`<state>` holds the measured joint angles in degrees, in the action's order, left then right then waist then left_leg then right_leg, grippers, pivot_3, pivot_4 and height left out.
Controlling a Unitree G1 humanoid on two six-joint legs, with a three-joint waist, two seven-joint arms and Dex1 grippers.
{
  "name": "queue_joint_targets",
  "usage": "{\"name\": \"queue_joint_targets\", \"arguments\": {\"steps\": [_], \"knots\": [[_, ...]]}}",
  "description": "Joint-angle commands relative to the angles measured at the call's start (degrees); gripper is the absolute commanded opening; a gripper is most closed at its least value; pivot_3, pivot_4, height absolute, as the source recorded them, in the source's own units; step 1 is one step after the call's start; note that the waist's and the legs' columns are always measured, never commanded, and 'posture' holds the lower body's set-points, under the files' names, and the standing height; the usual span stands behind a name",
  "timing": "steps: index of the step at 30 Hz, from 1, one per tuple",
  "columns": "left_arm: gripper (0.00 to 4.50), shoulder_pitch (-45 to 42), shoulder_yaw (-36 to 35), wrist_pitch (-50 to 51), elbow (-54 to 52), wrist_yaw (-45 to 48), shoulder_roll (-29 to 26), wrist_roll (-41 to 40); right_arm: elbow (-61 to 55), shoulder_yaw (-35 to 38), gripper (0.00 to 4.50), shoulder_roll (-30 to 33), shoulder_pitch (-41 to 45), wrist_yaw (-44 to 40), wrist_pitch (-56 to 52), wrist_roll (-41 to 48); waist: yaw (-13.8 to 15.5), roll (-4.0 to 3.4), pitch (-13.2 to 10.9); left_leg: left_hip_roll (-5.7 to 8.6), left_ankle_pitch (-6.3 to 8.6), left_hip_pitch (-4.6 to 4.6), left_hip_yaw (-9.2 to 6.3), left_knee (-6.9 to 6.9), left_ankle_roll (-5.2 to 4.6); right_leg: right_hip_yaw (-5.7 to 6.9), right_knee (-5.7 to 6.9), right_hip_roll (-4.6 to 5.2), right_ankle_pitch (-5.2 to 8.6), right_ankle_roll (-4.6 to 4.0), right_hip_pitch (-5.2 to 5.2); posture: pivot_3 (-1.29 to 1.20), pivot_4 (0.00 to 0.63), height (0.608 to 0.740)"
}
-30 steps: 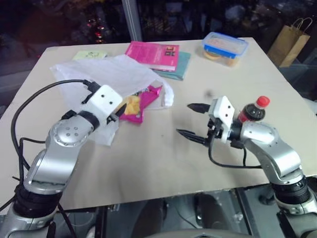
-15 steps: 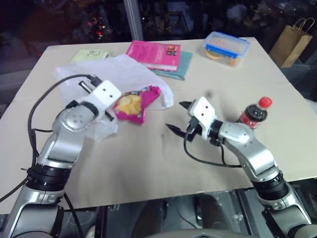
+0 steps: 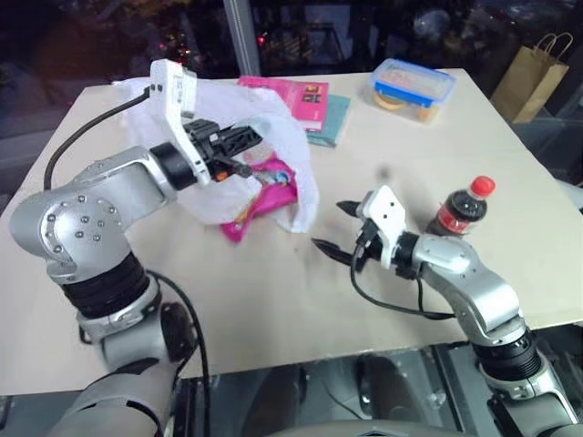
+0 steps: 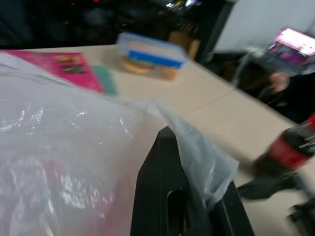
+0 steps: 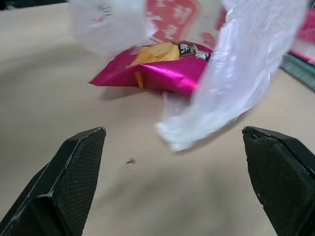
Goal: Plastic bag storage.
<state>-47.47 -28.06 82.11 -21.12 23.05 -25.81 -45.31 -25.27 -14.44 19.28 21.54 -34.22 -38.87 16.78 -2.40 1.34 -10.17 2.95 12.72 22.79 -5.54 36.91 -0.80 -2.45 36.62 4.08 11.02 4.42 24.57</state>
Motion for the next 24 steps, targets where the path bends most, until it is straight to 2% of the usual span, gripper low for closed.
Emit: {"name": "queue_joint_targets", "arguments": {"steps": [1,3,6,8,12,16,18,21,24], "knots": [[0.02,-8.06,-6.96,8.40,1.03,-6.01,4.07,-2.65,-5.53,3.82,4.50,0.53,-1.01,0.95,-3.00,3.33,0.12,0.01,-0.01,0.01,0.00,0.00,-0.02,0.00,0.00,0.01,0.01,0.00,0.00,0.00,0.00,0.00,0.150,0.740],[0.02,-12.48,-10.21,10.27,4.93,-9.95,5.66,-2.66,-6.54,5.24,4.50,1.15,-1.53,1.80,-3.69,3.62,0.22,0.01,-0.01,0.02,0.00,0.01,-0.04,0.03,0.01,0.02,0.01,-0.01,0.00,0.00,0.00,0.00,0.150,0.740],[0.02,-16.10,-11.20,10.39,9.57,-13.62,4.85,-2.99,-6.45,6.26,4.50,1.83,-1.19,2.64,-4.26,3.57,0.08,0.01,-0.01,0.12,0.00,-0.01,-0.02,0.04,0.01,0.01,0.00,-0.01,0.01,0.01,-0.02,0.00,0.150,0.740],[0.02,-15.81,-8.16,10.39,10.02,-13.66,2.81,-3.50,-5.76,6.24,4.50,1.85,-0.42,2.91,-4.80,3.83,0.01,0.01,-0.01,0.14,0.01,-0.03,0.01,0.02,0.03,-0.02,0.01,-0.01,0.01,0.01,-0.01,0.00,0.150,0.740],[0.02,-14.34,-6.87,10.39,9.93,-15.77,3.35,-4.15,-5.11,4.71,4.50,0.82,1.03,2.59,-6.54,5.05,0.15,0.01,-0.01,0.09,0.03,-0.03,0.01,0.02,0.10,-0.05,0.06,-0.03,0.00,-0.01,0.04,0.00,0.150,0.740],[0.02,-13.64,-6.46,10.39,9.41,-16.91,4.71,-4.14,-5.01,3.99,4.50,-3.59,2.73,3.03,-11.15,9.77,0.18,0.01,-0.01,0.05,0.03,-0.03,0.01,0.02,0.11,-0.06,0.06,-0.01,0.00,-0.01,0.04,0.00,0.150,0.740],[0.02,-12.94,-5.43,9.97,9.48,-16.52,4.32,-3.02,-4.55,6.26,4.50,-7.26,3.09,4.24,-15.95,14.69,0.16,0.01,-0.01,0.05,0.04,-0.01,-0.01,0.02,0.12,-0.06,0.06,-0.02,-0.01,-0.02,0.05,0.00,0.150,0.740],[0.02,-12.71,-4.38,8.74,10.06,-16.43,4.03,-1.90,-3.92,9.52,4.50,-8.66,3.55,5.09,-20.71,19.10,0.22,0.01,-0.01,0.05,0.05,-0.01,-0.02,0.02,0.13,-0.07,0.08,-0.02,-0.01,-0.03,0.06,0.00,0.150,0.740],[0.02,-12.00,-2.87,7.98,9.45,-15.61,4.18,-1.73,0.69,9.36,4.50,-8.87,5.29,7.82,-21.60,17.24,0.31,0.01,-0.01,0.09,0.05,-0.01,-0.01,0.02,0.11,-0.08,0.07,0.00,-0.01,-0.03,0.05,0.00,0.150,0.740]]}}
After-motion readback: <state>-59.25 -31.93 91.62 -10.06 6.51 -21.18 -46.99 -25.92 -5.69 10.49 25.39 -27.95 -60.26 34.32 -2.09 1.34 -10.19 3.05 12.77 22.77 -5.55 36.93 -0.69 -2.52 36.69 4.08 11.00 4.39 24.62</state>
